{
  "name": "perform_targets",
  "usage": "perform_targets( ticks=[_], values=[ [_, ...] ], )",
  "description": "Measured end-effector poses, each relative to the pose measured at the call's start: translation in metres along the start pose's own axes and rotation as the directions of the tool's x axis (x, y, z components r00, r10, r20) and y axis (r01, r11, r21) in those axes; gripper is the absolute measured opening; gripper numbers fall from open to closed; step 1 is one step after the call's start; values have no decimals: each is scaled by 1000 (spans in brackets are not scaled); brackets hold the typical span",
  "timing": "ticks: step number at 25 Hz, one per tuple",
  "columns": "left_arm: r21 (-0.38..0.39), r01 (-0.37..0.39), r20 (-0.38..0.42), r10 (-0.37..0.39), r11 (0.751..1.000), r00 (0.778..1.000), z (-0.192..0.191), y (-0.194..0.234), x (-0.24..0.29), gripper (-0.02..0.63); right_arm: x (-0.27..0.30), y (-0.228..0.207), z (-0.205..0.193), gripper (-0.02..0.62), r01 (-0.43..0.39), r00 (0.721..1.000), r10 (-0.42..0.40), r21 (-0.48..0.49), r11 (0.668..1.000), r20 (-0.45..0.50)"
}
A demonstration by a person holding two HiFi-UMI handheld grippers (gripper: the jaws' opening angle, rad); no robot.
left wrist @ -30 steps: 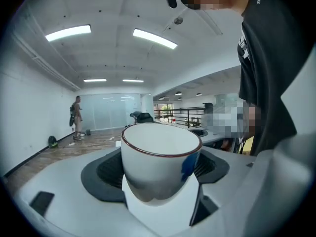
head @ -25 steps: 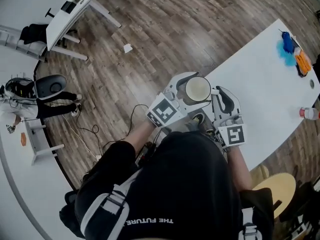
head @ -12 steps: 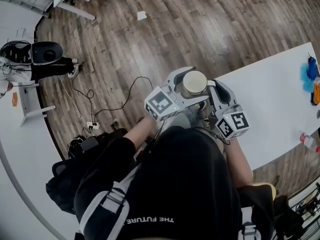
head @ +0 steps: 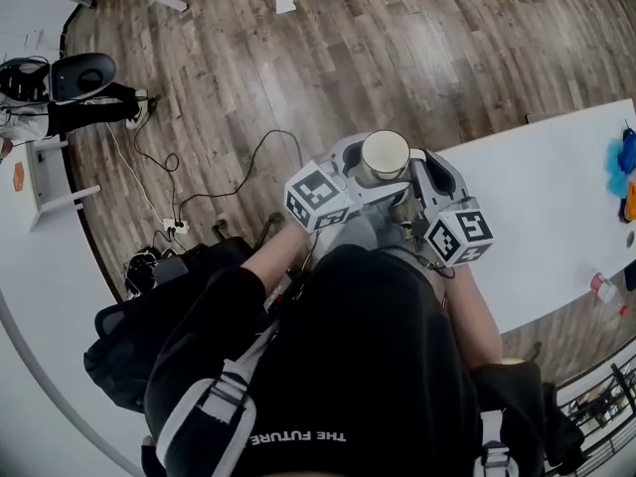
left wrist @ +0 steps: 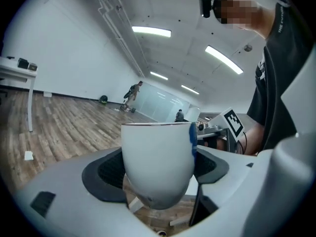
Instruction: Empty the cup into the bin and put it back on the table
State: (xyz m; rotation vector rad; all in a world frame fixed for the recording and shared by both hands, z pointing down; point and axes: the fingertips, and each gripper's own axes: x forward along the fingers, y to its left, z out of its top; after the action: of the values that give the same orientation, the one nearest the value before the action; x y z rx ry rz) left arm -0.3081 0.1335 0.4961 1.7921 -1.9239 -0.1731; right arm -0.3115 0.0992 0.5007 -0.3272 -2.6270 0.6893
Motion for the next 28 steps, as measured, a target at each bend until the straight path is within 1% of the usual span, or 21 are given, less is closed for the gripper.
perform_targets(
  ticks=[3, 5, 7, 8, 10, 13, 15, 20, 24, 28],
  values=[
    [-122, 6, -85, -17, 992, 996, -33, 22, 10, 410, 18, -20, -28, 51, 40, 992, -39, 3, 999, -121],
    [-196, 0, -143, -29, 981, 989, -55, 40, 17, 408, 34, -36, -47, 51, 70, 979, -64, 20, 997, -195],
    [-253, -18, -186, -31, 967, 982, -71, 53, 20, 408, 47, -45, -64, 51, 101, 963, -84, 52, 994, -255],
    [-288, -27, -201, -32, 957, 979, -79, 57, 20, 408, 50, -48, -73, 51, 116, 955, -91, 74, 990, -284],
    [-366, -37, -221, -48, 930, 974, -96, 62, 24, 408, 54, -56, -90, 51, 147, 935, -104, 104, 984, -339],
    [-458, -30, -235, -89, 888, 968, -118, 68, 27, 408, 61, -64, -109, 51, 172, 906, -118, 98, 980, -406],
    [-483, -29, -242, -102, 875, 965, -129, 69, 23, 408, 63, -62, -120, 51, 175, 893, -115, 100, 980, -435],
    [-507, -40, -253, -105, 861, 962, -140, 77, 13, 408, 72, -57, -135, 51, 186, 882, -108, 127, 974, -459],
    [-509, -52, -260, -95, 859, 961, -142, 80, 8, 408, 76, -53, -138, 51, 181, 878, -105, 121, 976, -467],
    [-521, -59, -249, -85, 851, 965, -144, 78, 2, 408, 76, -48, -142, 51, 183, 875, -109, 114, 976, -472]
  ],
)
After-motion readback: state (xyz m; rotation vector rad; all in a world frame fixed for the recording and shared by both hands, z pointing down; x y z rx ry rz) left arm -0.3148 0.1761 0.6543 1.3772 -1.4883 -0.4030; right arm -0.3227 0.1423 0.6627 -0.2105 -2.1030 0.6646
